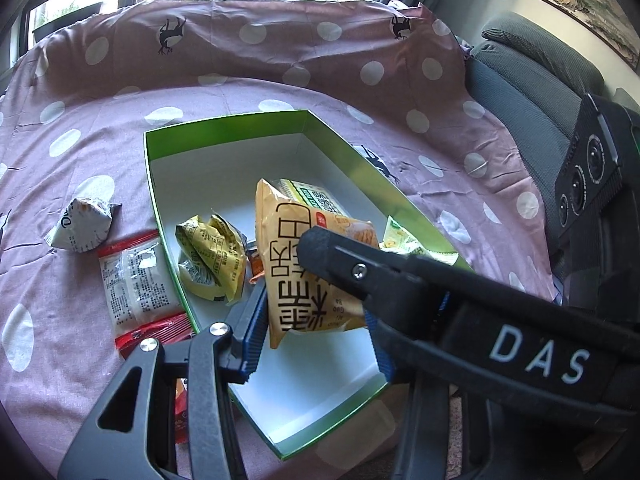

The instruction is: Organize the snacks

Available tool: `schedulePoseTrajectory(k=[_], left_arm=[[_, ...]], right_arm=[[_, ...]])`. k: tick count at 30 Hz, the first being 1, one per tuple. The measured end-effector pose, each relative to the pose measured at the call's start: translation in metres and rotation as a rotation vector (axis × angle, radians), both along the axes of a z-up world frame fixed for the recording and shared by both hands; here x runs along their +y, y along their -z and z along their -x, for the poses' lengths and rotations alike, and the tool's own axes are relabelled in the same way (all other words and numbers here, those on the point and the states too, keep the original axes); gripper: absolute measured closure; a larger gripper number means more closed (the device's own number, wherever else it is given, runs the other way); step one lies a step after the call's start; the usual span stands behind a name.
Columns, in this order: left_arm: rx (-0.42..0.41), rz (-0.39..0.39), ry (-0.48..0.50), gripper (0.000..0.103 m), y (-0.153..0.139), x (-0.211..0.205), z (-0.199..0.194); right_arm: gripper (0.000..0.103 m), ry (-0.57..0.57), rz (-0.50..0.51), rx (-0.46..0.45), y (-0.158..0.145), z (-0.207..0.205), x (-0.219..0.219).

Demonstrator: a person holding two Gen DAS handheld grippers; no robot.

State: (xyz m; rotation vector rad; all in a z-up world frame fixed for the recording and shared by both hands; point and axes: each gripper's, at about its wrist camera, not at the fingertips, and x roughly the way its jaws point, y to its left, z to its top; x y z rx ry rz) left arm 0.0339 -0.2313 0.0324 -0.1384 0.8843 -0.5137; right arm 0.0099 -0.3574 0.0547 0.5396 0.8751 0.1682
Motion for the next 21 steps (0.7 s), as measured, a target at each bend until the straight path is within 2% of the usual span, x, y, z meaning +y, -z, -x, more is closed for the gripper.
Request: schedulePoseTrajectory(k=[13, 21], left_arm=[[-0.006, -0.020, -0.039, 0.058, -0.001, 0.013, 0.000], [0.033, -0.001, -0.039, 0.054, 0.006, 0.016, -0.010]], right_arm=[[0.043, -0.048, -0.022, -0.007, 0.002, -0.007, 0.013], [0.043, -0.006, 0.014, -0.011, 0.005, -0.013, 0.014]])
